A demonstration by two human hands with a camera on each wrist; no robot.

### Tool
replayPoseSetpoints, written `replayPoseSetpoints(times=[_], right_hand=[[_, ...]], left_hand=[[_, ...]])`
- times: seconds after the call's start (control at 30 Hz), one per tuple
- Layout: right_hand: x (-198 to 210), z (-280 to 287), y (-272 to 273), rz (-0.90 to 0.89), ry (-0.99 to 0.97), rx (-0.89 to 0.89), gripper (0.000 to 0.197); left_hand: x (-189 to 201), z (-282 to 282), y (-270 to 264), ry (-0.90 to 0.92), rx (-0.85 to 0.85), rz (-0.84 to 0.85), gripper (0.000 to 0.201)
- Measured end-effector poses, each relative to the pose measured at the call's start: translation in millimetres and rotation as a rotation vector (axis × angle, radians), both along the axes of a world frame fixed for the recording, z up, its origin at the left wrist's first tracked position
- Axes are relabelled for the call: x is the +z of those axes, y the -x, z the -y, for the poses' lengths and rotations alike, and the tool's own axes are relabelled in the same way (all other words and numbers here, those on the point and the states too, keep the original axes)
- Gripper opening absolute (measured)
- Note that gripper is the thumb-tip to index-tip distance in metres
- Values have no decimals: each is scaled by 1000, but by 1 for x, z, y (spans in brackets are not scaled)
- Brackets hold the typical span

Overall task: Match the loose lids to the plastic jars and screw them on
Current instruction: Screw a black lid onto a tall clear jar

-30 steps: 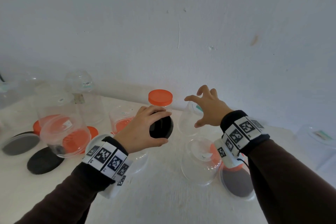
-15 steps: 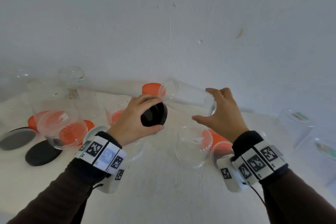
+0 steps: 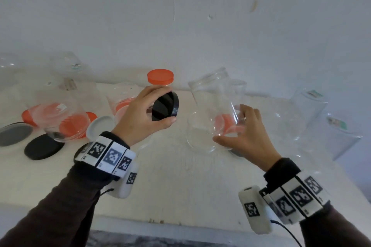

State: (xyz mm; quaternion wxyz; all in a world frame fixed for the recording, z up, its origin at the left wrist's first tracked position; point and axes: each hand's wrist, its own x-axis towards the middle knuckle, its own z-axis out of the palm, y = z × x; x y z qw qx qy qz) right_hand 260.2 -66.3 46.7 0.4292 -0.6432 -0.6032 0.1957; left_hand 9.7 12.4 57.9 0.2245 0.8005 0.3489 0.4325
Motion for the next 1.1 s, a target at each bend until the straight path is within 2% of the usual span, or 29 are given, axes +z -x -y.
replayPoseSetpoints(times=[0.1, 0.27, 0.43, 0.5, 0.67, 0.83, 1.1], right_hand=[[-10, 10, -3, -6, 24, 46, 91], [-30, 18, -5, 98, 70, 130, 87], [-45, 19, -8, 138, 132, 140, 65], [-47, 19, -6, 148, 172, 150, 63], [-54, 16, -3, 111, 244, 193, 80], [-54, 15, -3, 25, 299, 246, 86], [-53, 15, -7, -41, 357, 300, 106]], left_hand=[[-2, 5, -2, 21, -10, 16, 63], [-4, 12, -5, 11, -24, 4, 64], [-3, 16, -10, 23, -43, 8, 66], [-3, 17, -12, 25, -49, 9, 67], [-5, 17, -22, 56, -57, 10, 69], [-5, 18, -29, 59, -108, 15, 66], [2, 13, -40, -11, -194, -36, 62]])
